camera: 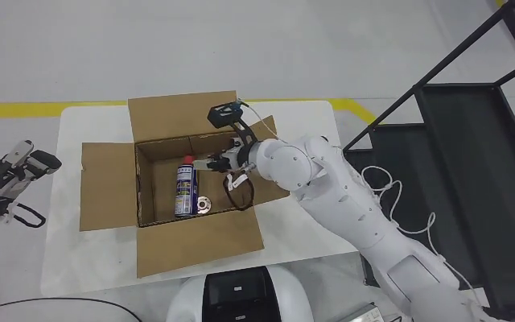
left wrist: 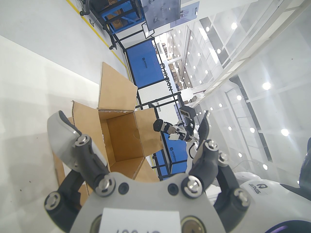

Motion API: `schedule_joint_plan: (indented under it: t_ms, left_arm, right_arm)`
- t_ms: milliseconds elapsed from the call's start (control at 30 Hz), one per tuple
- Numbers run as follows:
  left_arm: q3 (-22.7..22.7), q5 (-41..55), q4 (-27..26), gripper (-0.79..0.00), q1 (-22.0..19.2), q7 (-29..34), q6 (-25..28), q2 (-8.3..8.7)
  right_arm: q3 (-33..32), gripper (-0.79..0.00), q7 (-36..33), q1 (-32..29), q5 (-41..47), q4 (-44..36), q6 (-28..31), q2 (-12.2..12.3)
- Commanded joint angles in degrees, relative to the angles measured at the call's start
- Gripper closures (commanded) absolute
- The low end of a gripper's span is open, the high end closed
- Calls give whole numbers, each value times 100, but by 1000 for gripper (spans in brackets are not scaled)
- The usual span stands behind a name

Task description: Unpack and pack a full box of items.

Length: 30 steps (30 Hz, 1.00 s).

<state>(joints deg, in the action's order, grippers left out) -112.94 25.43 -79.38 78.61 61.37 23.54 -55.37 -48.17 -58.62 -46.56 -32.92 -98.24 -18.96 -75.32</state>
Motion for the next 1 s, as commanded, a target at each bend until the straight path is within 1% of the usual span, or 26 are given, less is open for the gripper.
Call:
schedule_joint_plan:
  t_ms: [0, 167, 267, 333, 967]
  left_arm:
    - [0, 0, 0, -785, 0, 0, 0, 0]
    - [0, 0, 0, -785, 0, 0, 0, 0]
    - [0, 0, 0, -785, 0, 0, 0, 0]
    - [0, 0, 0, -785, 0, 0, 0, 0]
    - [0, 0, 0, -785, 0, 0, 0, 0]
  right_arm:
    - [377, -785, 43, 262, 99, 309, -322, -133]
    - [1181, -785, 332, 758, 366, 1003, -916, -518]
    - [1487, -785, 457, 967, 546, 1422, -1162, -728]
    - [1596, -785, 488, 1082, 615, 1646, -1262, -826]
    - [1596, -785, 488, 1082, 615, 1646, -1262, -826]
